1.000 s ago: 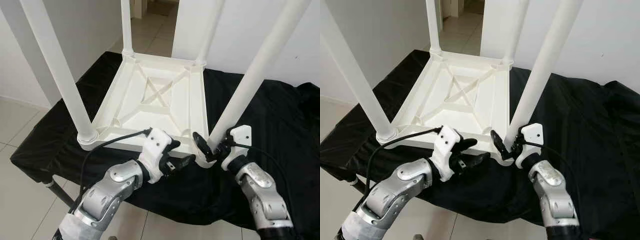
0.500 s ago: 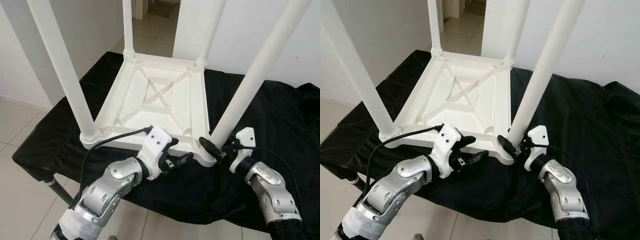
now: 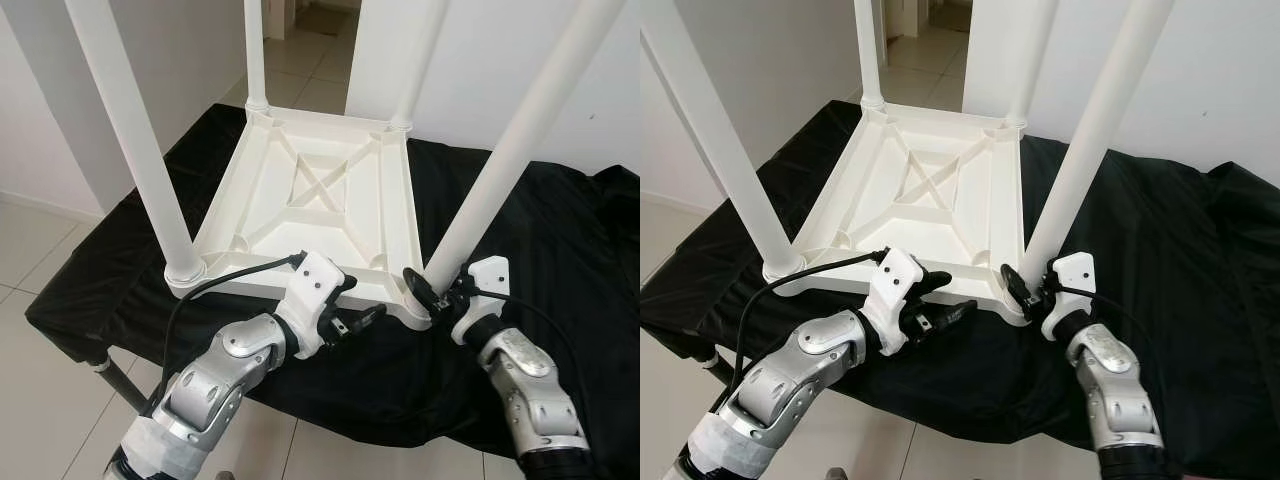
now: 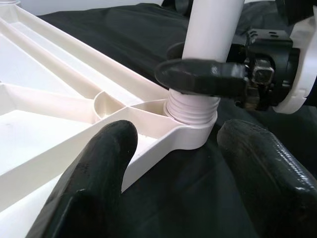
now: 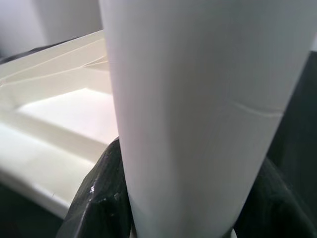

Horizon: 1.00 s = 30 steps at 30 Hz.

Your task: Building children table

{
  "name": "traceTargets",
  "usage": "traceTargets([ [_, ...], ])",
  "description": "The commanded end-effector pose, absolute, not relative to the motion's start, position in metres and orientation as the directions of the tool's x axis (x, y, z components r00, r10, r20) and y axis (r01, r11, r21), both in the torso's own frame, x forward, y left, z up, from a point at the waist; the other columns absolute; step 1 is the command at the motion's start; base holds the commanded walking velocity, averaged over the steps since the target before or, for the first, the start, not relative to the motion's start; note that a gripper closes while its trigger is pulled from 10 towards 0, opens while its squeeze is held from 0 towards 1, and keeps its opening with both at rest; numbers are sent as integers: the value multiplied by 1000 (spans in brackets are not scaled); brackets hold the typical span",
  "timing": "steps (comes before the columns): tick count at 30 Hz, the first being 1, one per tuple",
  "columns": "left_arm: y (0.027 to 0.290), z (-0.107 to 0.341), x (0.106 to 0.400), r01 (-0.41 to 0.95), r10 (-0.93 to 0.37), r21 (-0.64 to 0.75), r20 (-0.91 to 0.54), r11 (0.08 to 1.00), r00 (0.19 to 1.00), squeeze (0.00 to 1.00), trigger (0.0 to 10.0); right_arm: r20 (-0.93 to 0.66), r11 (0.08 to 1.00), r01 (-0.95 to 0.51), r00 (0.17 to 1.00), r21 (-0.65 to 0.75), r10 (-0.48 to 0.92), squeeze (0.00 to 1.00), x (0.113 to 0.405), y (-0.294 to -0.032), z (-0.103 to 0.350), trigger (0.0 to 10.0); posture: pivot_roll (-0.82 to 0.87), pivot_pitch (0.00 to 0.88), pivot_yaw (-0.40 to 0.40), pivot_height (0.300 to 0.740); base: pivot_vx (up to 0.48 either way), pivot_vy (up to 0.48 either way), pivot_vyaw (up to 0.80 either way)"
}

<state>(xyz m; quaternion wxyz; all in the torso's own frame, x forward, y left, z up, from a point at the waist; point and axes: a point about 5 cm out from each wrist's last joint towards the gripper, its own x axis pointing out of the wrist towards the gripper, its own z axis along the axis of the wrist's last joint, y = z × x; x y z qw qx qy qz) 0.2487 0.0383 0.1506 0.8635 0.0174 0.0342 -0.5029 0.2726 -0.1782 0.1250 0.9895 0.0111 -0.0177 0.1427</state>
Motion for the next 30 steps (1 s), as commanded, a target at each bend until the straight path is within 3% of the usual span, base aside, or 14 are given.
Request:
traceTargets([
  [1,35,151,249,889,-886,7,-81,458,457,0,10000,-21,980,-193,981,54,194,0,270,-178,116,10000,-80,0,-50,740,0,0,0],
  [4,34,150,248,894,-890,9,-82,449,448,0,10000,-26,995,-37,999,90,39,0,269,-171,115,10000,-84,0,-47,740,0,0,0],
  [9,34,150,248,894,-891,9,-82,448,447,0,10000,-22,995,-6,1000,96,8,0,268,-170,116,10000,-84,0,-47,740,0,0,0],
  [11,34,150,250,891,-888,10,-81,453,453,0,10000,-10,983,128,992,133,-127,0,268,-160,118,10000,-77,0,-54,740,0,0,0],
  [23,31,150,250,886,-884,-1,-71,464,463,0,10000,15,981,138,990,139,-141,0,267,-140,127,10000,-73,0,-55,740,0,0,0],
  [24,31,151,250,885,-883,-2,-69,465,464,0,10000,24,984,127,991,129,-131,839,267,-138,130,10000,-74,0,-55,740,0,0,0],
  [25,31,151,250,885,-883,-2,-69,465,464,0,10000,24,984,127,991,129,-131,839,267,-138,130,10000,-74,0,-55,740,0,0,0],
  [26,30,151,250,884,-882,-2,-67,468,467,0,10000,37,985,114,992,130,-119,1000,267,-137,132,10000,-75,0,-56,740,0,0,0],
  [30,30,153,251,877,-876,1,-54,480,479,0,10000,80,990,66,994,126,-76,1000,267,-137,139,10000,-79,0,-60,740,0,0,0],
])
